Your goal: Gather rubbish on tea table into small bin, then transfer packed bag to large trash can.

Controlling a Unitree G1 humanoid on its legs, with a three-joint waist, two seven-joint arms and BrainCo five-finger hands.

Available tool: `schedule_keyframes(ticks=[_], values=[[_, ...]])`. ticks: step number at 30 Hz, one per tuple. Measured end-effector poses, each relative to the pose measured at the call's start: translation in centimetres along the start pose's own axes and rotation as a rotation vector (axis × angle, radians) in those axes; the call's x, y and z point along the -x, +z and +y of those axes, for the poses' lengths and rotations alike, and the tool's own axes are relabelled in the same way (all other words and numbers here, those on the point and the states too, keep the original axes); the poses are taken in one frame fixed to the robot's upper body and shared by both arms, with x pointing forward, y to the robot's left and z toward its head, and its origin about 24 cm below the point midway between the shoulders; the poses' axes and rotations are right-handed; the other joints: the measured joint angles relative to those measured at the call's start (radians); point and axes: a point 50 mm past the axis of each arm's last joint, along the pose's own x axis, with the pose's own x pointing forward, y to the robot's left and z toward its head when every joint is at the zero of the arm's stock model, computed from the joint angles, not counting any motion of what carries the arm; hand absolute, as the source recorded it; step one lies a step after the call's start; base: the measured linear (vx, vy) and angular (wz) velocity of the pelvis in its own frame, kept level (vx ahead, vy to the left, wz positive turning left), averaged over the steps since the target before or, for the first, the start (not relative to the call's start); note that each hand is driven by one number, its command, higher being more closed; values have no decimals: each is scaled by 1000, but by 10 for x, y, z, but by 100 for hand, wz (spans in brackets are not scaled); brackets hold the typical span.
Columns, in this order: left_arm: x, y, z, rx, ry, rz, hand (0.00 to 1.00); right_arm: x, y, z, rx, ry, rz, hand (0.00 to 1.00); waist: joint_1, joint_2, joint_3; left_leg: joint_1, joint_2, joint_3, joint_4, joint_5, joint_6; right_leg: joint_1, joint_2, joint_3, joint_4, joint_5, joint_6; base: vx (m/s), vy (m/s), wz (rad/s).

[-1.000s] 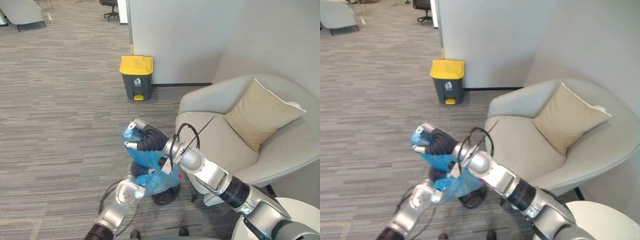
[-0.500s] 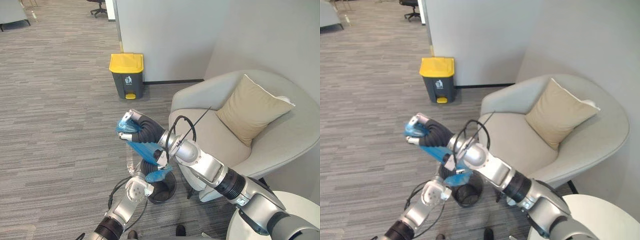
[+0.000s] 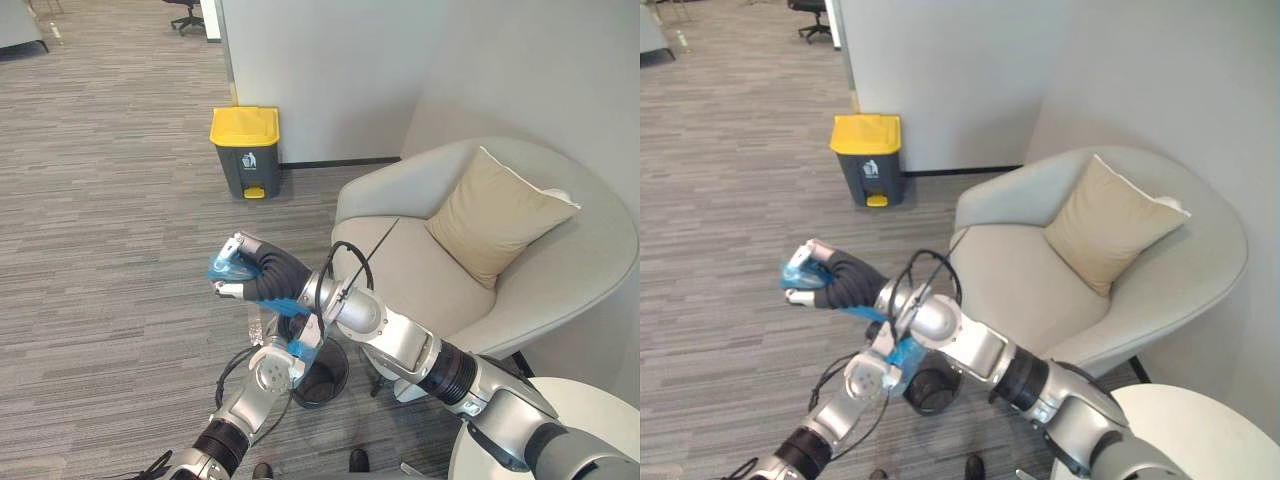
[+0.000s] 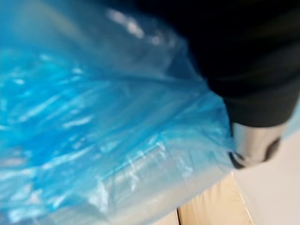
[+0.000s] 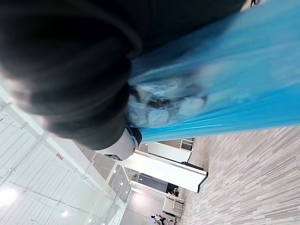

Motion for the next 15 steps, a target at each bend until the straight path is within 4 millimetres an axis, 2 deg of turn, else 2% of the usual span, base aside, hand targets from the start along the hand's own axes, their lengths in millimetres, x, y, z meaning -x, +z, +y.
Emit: schedule_keyframes(ticks=[10, 11, 15], values=[[-2, -3, 8, 30, 42, 27, 100, 4, -7, 11, -74, -2, 2, 100, -7, 2, 2, 2, 0, 1, 0, -1, 0, 1, -1, 1, 0, 0, 0, 0, 0, 0], [-1, -5, 9, 43, 47, 37, 100, 5, -8, 12, -77, -6, 4, 0, -8, 2, 2, 2, 0, 1, 0, -1, 0, 1, -1, 1, 0, 0, 0, 0, 0, 0], [4, -14, 10, 90, 65, 83, 100, 20, -20, 15, -77, -49, 38, 0, -14, 5, 5, 2, -1, 0, 0, -1, 1, 2, -1, 0, -1, -1, 0, 0, 0, 0]])
